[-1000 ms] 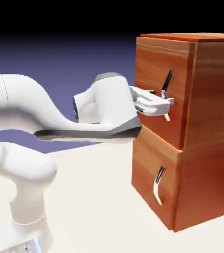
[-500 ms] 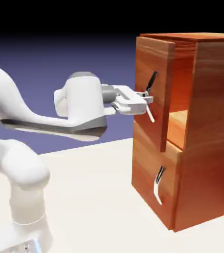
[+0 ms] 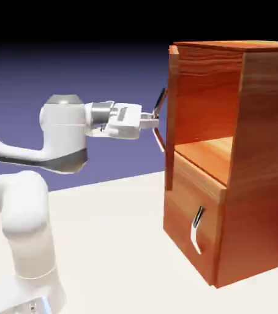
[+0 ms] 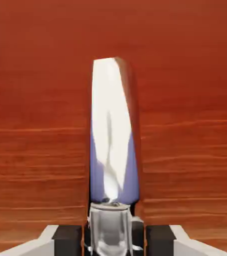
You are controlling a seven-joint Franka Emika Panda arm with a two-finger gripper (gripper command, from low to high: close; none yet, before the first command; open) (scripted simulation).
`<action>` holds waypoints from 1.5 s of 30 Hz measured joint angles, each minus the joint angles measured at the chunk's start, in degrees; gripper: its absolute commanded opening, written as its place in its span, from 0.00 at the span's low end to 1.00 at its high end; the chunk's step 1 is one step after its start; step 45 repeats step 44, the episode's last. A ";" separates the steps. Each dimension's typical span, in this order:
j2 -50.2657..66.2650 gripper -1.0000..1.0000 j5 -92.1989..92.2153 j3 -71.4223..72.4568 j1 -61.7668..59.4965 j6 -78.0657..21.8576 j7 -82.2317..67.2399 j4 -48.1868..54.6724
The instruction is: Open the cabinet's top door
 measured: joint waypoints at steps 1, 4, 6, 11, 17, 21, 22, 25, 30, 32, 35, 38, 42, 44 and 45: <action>-0.99 0.00 2.52 1.03 -0.18 -0.61 -1.53 -0.60; -3.96 0.00 9.98 4.13 0.22 -3.37 -6.10 -2.31; -5.88 0.00 14.93 6.44 1.21 -6.05 -8.92 -3.29; -9.87 0.00 27.37 14.15 5.39 -15.54 -14.28 -4.68; -10.79 0.00 41.12 26.47 10.19 -29.44 -16.64 -3.01; -8.91 0.00 48.82 34.77 11.12 -38.46 -16.59 0.25; -8.21 0.00 50.67 36.85 10.98 -40.73 -16.47 1.35; -5.72 0.00 55.97 43.07 9.49 -47.71 -16.02 5.43; -1.09 0.00 63.94 53.22 3.09 -59.90 -15.31 14.94; 0.41 0.00 66.42 56.67 -0.33 -64.39 -15.20 19.09; 2.12 0.00 69.46 61.19 -5.82 -70.60 -15.25 25.32; 3.25 0.00 71.89 65.12 -11.57 -76.40 -15.54 31.55; 4.00 0.00 74.45 69.60 -19.43 -83.68 -16.29 39.85; 4.08 1.00 75.10 70.81 -21.84 -85.82 -16.59 42.39; 4.08 1.00 75.10 70.81 -21.84 -85.82 -16.59 42.39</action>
